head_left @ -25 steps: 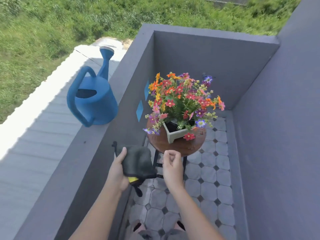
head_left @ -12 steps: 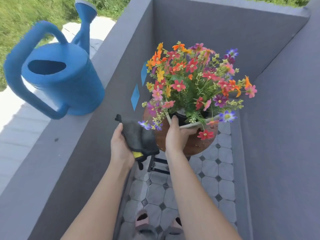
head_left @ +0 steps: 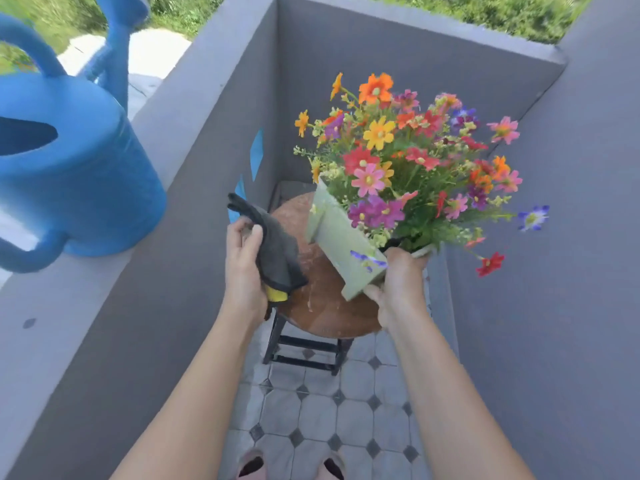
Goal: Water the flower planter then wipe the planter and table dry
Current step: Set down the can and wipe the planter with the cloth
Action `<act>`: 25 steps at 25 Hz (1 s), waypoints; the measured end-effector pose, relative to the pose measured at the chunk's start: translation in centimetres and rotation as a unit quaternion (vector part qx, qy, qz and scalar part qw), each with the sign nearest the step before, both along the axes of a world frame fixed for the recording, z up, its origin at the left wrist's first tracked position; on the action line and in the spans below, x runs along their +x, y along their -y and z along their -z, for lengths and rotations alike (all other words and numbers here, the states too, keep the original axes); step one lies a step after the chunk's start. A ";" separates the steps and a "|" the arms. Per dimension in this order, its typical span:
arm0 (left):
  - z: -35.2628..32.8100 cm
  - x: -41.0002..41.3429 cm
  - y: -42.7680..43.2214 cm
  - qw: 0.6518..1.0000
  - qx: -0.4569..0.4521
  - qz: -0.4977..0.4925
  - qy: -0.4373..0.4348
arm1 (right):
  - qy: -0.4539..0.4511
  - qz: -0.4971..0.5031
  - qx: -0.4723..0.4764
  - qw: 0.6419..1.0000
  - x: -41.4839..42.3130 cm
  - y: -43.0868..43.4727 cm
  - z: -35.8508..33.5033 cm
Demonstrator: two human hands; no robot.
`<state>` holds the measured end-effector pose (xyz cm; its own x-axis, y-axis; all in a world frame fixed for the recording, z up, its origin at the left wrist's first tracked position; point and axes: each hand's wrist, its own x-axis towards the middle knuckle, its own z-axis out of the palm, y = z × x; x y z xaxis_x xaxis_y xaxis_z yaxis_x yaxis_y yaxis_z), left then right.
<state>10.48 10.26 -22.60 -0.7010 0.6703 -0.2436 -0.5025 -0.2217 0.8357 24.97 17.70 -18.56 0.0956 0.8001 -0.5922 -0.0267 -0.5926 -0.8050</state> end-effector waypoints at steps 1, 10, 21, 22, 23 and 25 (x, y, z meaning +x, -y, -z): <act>-0.1 0.3 -0.4 0.999 -0.026 -0.009 -0.036 | -0.026 -0.010 -0.008 1.000 0.9 -0.8 -0.5; -2.0 4.9 -5.2 0.841 -0.106 0.016 -0.530 | -0.081 -0.101 -0.053 0.990 5.1 -3.8 -4.2; -1.2 5.8 -7.6 0.785 -0.099 -0.046 -0.610 | -0.105 -0.126 -0.085 0.983 5.2 -6.1 -4.7; -2.3 6.2 -8.4 0.765 -0.058 -0.039 -0.641 | -0.100 -0.130 -0.087 0.983 5.3 -6.1 -4.6; -2.8 6.7 -8.8 0.720 -0.011 -0.017 -0.694 | -0.097 -0.137 -0.085 0.982 5.4 -6.2 -4.5; -2.1 6.4 -9.2 0.637 0.026 0.013 -0.770 | -0.098 -0.148 -0.079 0.981 5.7 -6.4 -4.5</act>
<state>16.89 19.43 -20.49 -0.0696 0.6661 0.7426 0.9008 -0.2779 0.3337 30.63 24.09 -14.01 -0.2551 0.6717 -0.6955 0.0217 -0.7151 -0.6986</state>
